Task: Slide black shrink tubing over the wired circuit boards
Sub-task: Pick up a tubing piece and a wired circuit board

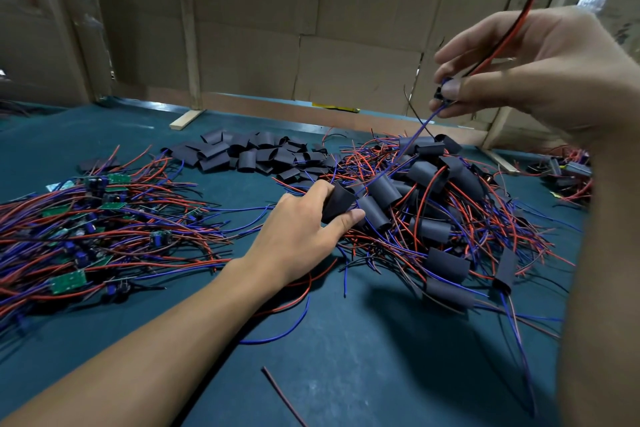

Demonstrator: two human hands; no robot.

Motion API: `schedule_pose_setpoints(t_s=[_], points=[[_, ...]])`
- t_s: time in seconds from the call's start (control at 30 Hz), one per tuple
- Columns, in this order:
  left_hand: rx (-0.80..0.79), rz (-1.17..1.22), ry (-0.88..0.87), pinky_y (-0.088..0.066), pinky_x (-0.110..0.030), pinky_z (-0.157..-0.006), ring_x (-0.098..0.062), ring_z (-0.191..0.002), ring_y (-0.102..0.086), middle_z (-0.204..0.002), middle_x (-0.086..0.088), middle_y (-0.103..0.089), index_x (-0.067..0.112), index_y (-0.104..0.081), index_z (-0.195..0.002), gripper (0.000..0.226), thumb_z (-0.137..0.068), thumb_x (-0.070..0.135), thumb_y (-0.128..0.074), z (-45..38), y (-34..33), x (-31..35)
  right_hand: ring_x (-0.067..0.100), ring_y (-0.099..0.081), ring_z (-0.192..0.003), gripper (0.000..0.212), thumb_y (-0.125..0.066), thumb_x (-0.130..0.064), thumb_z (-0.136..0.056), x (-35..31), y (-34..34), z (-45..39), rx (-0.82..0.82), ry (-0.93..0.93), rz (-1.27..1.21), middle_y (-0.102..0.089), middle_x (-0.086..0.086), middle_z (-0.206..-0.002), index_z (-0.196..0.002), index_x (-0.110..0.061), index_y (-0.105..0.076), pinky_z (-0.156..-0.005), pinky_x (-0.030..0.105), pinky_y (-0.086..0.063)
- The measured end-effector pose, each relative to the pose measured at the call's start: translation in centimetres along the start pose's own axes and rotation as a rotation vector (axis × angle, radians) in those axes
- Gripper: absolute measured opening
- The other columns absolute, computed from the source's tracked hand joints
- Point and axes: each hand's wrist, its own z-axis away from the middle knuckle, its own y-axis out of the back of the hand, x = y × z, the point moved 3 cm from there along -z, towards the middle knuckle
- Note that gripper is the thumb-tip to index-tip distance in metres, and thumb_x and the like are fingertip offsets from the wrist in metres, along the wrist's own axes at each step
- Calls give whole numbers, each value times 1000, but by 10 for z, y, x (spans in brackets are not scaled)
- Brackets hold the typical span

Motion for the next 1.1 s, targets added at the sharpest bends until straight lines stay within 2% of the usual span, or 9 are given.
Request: schedule_pose_setpoints(t_s=[0.2,0.3,0.4,0.53,0.67,0.8,0.9,0.97,1.1], points=[[-4,-11,-8,-47,-44,-83,-35,-86,-59,-87,1,-70,19,-57,-104,38,-92,55,-62,0,1,3,37,-76,-87,29,-78,8,-76,0,-4,-2,-83,-5,0,-75,17,-93,-101,-5,-74,-78,40,-63],[11,-24,-65,-45,-43,-87,-27,-91,-60,-93,4,-70,18,-57,-104,36,-93,51,-64,1,2,8,35,-75,-88,31,-81,5,-74,2,-5,-2,-104,-28,-26,-76,16,-94,-102,-6,-75,-78,39,-63],[85,-132,-174,-38,-41,-89,-21,-99,-53,-98,6,-63,16,-60,-104,33,-93,46,-67,1,3,13,37,-75,-90,34,-83,1,-68,9,-18,-5,-144,-83,-143,-75,17,-96,-100,-8,-75,-77,36,-63],[230,-270,-215,-38,-45,-85,-25,-109,-53,-107,5,-65,15,-65,-108,37,-91,47,-67,0,8,16,30,-76,-85,35,-77,9,-70,33,-57,-17,-206,-209,-239,-74,18,-94,-103,1,-70,-76,35,-63],[366,-347,-156,-39,-46,-79,-28,-95,-60,-96,4,-69,14,-65,-109,36,-91,46,-69,-1,18,16,28,-75,-82,24,-79,10,-76,49,-91,-26,-257,-272,-220,-73,20,-90,-97,4,-69,-75,31,-63],[476,-383,-189,-40,-43,-72,-32,-83,-59,-87,-3,-68,10,-67,-108,35,-92,42,-69,-2,27,14,22,-70,-74,22,-88,-9,-68,52,-107,-30,-221,-208,-175,-73,22,-86,-84,-3,-75,-73,28,-61],[513,-355,-181,-44,-44,-70,-34,-81,-59,-92,-8,-69,5,-66,-115,39,-92,37,-71,-2,30,15,25,-66,-73,24,-90,-14,-67,51,-107,-32,-199,-155,-163,-72,29,-88,-83,-2,-76,-72,29,-56],[517,-321,-159,-45,-43,-71,-34,-83,-59,-95,-10,-70,4,-65,-118,41,-92,35,-72,-2,30,15,26,-65,-74,20,-88,-11,-70,51,-106,-32,-226,-156,-168,-71,30,-86,-85,-2,-77,-73,30,-55],[526,-301,-152,-45,-43,-69,-34,-80,-61,-90,-9,-69,4,-65,-115,39,-92,33,-72,-2,32,15,26,-72,-77,13,-82,3,-76,52,-107,-30,-304,-196,-229,-75,22,-86,-87,-3,-79,-76,29,-59]])
